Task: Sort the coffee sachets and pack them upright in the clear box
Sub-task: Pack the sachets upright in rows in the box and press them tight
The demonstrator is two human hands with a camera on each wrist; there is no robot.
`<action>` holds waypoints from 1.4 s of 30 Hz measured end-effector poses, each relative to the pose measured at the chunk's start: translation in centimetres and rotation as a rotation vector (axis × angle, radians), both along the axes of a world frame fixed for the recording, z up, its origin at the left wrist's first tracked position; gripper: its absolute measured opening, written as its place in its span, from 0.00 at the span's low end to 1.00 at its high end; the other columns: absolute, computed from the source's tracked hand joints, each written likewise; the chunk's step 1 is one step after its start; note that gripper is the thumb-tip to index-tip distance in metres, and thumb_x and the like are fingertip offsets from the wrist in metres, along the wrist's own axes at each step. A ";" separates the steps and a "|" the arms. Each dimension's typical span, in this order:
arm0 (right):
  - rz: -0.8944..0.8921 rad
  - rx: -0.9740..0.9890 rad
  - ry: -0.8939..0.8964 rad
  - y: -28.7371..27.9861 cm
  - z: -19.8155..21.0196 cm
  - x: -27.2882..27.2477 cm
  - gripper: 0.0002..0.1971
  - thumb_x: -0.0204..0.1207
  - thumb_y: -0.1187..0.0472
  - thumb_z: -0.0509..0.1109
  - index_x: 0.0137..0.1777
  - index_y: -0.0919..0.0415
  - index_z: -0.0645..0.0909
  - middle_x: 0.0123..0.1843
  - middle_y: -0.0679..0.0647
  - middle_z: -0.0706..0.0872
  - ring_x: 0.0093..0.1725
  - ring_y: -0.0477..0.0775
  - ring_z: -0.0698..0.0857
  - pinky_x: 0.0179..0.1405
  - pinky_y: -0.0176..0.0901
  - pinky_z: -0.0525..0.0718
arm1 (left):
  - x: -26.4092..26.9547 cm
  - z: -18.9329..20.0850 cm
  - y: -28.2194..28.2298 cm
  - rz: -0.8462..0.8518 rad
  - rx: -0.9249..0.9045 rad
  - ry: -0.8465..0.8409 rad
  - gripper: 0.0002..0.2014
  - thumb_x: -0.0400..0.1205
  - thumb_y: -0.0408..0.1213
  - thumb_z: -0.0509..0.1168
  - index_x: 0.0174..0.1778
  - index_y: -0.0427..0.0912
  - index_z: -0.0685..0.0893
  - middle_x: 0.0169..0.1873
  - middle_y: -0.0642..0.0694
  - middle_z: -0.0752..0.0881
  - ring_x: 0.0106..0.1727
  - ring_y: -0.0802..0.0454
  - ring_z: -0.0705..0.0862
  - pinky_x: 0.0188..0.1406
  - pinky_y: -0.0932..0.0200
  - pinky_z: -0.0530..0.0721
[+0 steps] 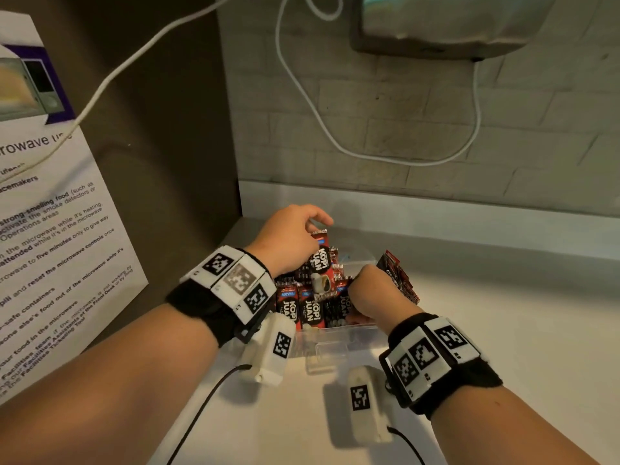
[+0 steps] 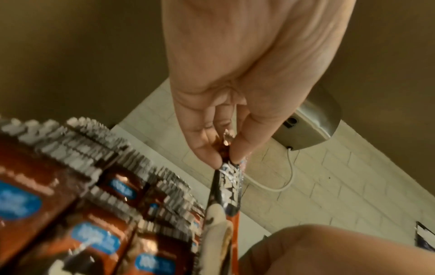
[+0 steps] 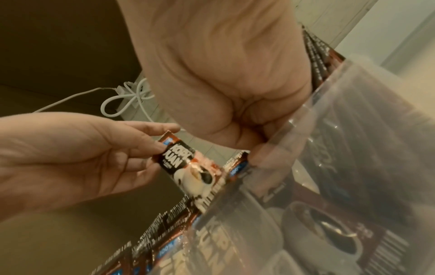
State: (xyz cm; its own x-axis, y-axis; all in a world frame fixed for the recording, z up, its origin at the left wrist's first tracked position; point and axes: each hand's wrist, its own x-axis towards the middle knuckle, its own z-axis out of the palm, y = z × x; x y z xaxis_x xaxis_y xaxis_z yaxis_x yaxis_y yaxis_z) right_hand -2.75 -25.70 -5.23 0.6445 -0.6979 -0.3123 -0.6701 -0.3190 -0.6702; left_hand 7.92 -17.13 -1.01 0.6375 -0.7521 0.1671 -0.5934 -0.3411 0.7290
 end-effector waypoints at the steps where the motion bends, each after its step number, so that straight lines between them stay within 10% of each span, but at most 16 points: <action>1: -0.045 0.070 -0.059 -0.1 -0.2 -0.1 0.15 0.84 0.59 0.62 0.64 0.68 0.80 0.60 0.60 0.84 0.49 0.54 0.85 0.45 0.35 0.83 | 0.0 -0.2 -0.4 -0.003 -0.002 0.007 0.22 0.75 0.18 0.65 0.57 0.49 0.87 0.40 0.53 0.81 0.36 0.57 0.80 0.46 0.54 0.86; 4: -0.057 0.105 -0.129 -0.7 -0.7 -0.3 0.10 0.83 0.67 0.59 0.58 0.66 0.79 0.41 0.55 0.80 0.32 0.48 0.80 0.22 0.28 0.81 | 0.0 -1.0 -1.6 -0.022 0.020 0.004 0.20 0.75 0.18 0.66 0.51 0.48 0.88 0.39 0.54 0.81 0.42 0.54 0.81 0.49 0.52 0.87; 11: 0.010 0.032 -0.032 -0.8 -0.2 0.4 0.13 0.80 0.68 0.58 0.33 0.60 0.71 0.30 0.55 0.76 0.27 0.50 0.75 0.24 0.37 0.73 | -0.9 -3.2 -3.3 -0.095 0.220 -0.141 0.17 0.77 0.21 0.68 0.56 0.44 0.88 0.53 0.47 0.87 0.56 0.50 0.84 0.49 0.64 0.75; 15: 0.081 -0.034 0.045 -0.4 -0.3 0.7 0.07 0.74 0.69 0.66 0.36 0.62 0.73 0.32 0.54 0.77 0.29 0.49 0.76 0.25 0.37 0.73 | -0.9 -3.8 -3.8 -0.149 0.354 -0.259 0.19 0.76 0.23 0.68 0.59 0.46 0.88 0.59 0.46 0.87 0.59 0.47 0.84 0.51 0.63 0.76; 22: 0.269 -0.274 0.265 0.3 -0.1 0.5 0.07 0.77 0.68 0.66 0.48 0.62 0.70 0.61 0.62 0.83 0.62 0.61 0.82 0.51 0.43 0.78 | 0.5 -2.3 -2.9 -0.085 0.422 -0.408 0.24 0.72 0.40 0.79 0.64 0.53 0.83 0.61 0.49 0.82 0.68 0.45 0.73 0.63 0.52 0.73; 32: 0.349 -0.338 0.261 0.4 -1.0 1.2 0.12 0.78 0.68 0.64 0.60 0.66 0.81 0.59 0.59 0.84 0.54 0.59 0.82 0.47 0.41 0.75 | 0.7 -2.9 -2.9 -0.130 0.821 -0.551 0.49 0.74 0.45 0.76 0.85 0.50 0.51 0.84 0.45 0.58 0.85 0.39 0.47 0.80 0.31 0.43; 42: 0.182 -0.290 0.137 0.0 -2.5 2.1 0.10 0.80 0.66 0.61 0.57 0.66 0.80 0.52 0.60 0.84 0.55 0.60 0.83 0.46 0.43 0.76 | 1.5 -2.8 -2.7 -0.183 0.841 -0.460 0.48 0.74 0.44 0.76 0.85 0.43 0.54 0.82 0.46 0.63 0.82 0.45 0.61 0.80 0.35 0.53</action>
State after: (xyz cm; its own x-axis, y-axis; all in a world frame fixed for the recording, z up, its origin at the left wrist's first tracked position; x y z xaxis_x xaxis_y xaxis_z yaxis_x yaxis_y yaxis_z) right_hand -0.62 -25.66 -7.73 0.7323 -0.6476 -0.2106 -0.6621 -0.6047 -0.4426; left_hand 9.41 -19.86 -3.80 0.5060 -0.8206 -0.2658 -0.8547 -0.5185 -0.0264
